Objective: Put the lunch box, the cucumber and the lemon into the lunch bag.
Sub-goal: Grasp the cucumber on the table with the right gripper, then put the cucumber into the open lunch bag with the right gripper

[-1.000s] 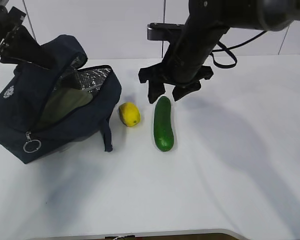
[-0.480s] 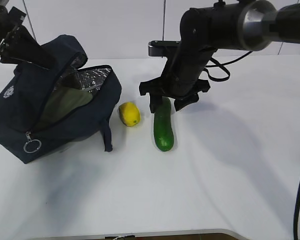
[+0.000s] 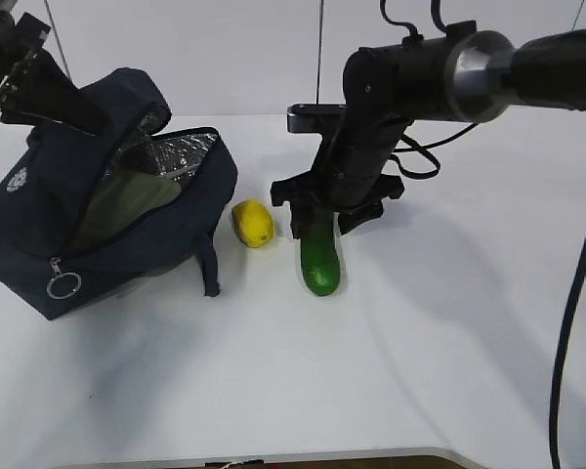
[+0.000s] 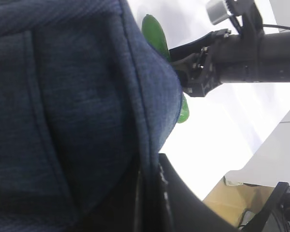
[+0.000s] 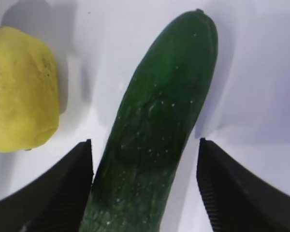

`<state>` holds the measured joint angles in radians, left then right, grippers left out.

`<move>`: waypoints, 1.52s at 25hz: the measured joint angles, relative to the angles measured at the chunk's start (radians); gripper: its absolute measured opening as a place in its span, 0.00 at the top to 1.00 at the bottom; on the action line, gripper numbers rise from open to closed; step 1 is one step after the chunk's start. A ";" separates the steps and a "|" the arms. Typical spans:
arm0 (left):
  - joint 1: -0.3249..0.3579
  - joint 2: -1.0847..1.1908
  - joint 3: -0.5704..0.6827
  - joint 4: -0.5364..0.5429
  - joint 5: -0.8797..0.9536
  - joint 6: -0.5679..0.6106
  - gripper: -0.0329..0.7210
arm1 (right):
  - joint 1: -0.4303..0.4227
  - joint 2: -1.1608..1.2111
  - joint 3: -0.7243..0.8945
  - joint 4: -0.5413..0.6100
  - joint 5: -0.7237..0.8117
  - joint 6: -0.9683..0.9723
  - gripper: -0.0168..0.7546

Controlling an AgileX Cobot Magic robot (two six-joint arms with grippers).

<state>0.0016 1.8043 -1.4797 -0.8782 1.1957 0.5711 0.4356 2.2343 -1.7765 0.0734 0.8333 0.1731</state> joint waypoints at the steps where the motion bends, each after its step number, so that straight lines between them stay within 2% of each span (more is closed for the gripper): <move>1: 0.000 0.000 0.000 0.000 0.002 0.000 0.97 | 0.000 0.002 0.000 0.000 -0.002 0.000 0.29; 7: 0.000 0.000 0.000 0.000 0.002 0.000 0.97 | 0.000 0.008 0.000 0.000 -0.002 0.000 0.32; 11: 0.000 0.000 0.000 0.000 0.002 0.000 0.97 | 0.000 0.008 0.000 0.000 0.000 0.000 0.47; 14: 0.000 0.000 0.000 0.000 0.003 0.000 0.97 | 0.000 0.008 -0.002 0.000 0.004 0.000 0.52; 20: 0.000 0.000 0.000 0.000 0.004 0.000 0.97 | 0.000 0.013 -0.069 0.000 0.145 0.000 0.53; 27: 0.000 0.000 0.000 0.000 0.004 0.000 0.97 | 0.000 0.017 -0.282 0.022 0.342 0.000 0.53; 30: 0.000 0.000 0.000 0.000 0.001 0.000 0.97 | 0.000 0.017 -0.380 0.087 0.385 0.000 0.53; 38: 0.000 0.000 0.000 -0.004 -0.003 0.000 0.97 | 0.000 0.022 -0.448 0.456 0.396 -0.096 0.53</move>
<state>0.0016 1.8043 -1.4797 -0.8822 1.1930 0.5711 0.4356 2.2563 -2.2250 0.5298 1.2291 0.0772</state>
